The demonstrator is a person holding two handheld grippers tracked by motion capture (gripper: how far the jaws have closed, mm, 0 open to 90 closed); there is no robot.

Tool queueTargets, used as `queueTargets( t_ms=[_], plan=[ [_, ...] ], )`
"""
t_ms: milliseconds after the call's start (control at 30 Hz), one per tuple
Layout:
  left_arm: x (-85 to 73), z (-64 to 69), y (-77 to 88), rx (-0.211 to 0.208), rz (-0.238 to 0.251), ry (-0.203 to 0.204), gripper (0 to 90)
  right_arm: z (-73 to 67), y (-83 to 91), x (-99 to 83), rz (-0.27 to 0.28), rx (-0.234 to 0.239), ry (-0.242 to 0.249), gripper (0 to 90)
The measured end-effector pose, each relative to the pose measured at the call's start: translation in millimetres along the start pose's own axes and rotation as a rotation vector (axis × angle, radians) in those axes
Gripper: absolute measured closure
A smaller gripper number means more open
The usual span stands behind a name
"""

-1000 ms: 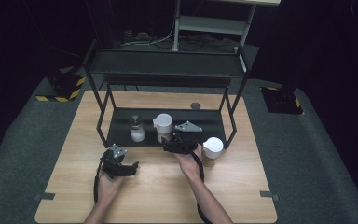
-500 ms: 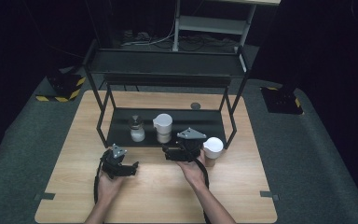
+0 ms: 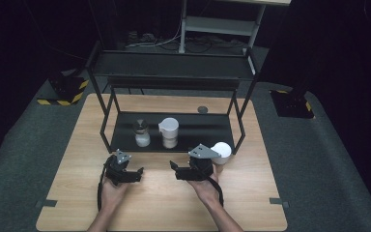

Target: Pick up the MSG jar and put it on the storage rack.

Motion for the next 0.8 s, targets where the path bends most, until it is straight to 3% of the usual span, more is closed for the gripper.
queueTargets(
  t_ms=[433, 600, 800],
  plan=[
    [-3.6, 2.8, 3.7, 0.014, 0.001, 0.015, 9.6, 3.7, 14.4, -33.4, -0.002, 0.025, 0.016, 13.8],
    [-8.3, 5.5, 8.7, 0.014, -0.001, 0.013, 9.0, 2.9, 15.8, -43.6, -0.032, 0.013, 0.053, 13.7],
    [-9.4, 6.1, 9.7, 0.012, -0.001, 0.014, 8.8, 8.5, 11.2, -59.0, -0.074, 0.013, 0.028, 13.8]
  ],
)
Point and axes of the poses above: each handheld gripper's, and its own axes: y roughly backward along the jaws, x roughly out of its top, z roughly to its right, the point moved 6 cm from there along -y, roughly forward along the jaws, and after that the axes turned 4 degrees about y, right-handed, at the moved point
